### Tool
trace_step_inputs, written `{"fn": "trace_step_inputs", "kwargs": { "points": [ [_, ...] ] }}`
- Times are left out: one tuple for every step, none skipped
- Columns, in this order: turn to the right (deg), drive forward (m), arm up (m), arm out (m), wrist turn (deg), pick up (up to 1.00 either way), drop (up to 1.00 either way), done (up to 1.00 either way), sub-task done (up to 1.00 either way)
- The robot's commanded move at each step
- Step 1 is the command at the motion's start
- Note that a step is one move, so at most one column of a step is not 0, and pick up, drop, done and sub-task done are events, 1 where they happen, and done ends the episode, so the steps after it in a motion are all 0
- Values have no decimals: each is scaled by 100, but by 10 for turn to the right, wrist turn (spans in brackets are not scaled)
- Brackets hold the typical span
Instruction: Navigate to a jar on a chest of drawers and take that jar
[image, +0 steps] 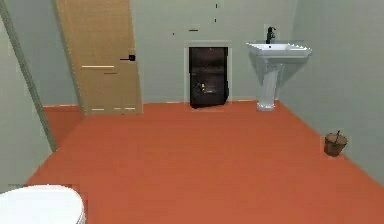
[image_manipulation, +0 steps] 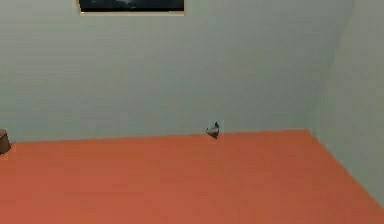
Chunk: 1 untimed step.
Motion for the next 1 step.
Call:
{"fn": "trace_step_inputs", "kwargs": {
  "points": [
    [0,30,0,0,0,0,0,0,0]
  ]
}}
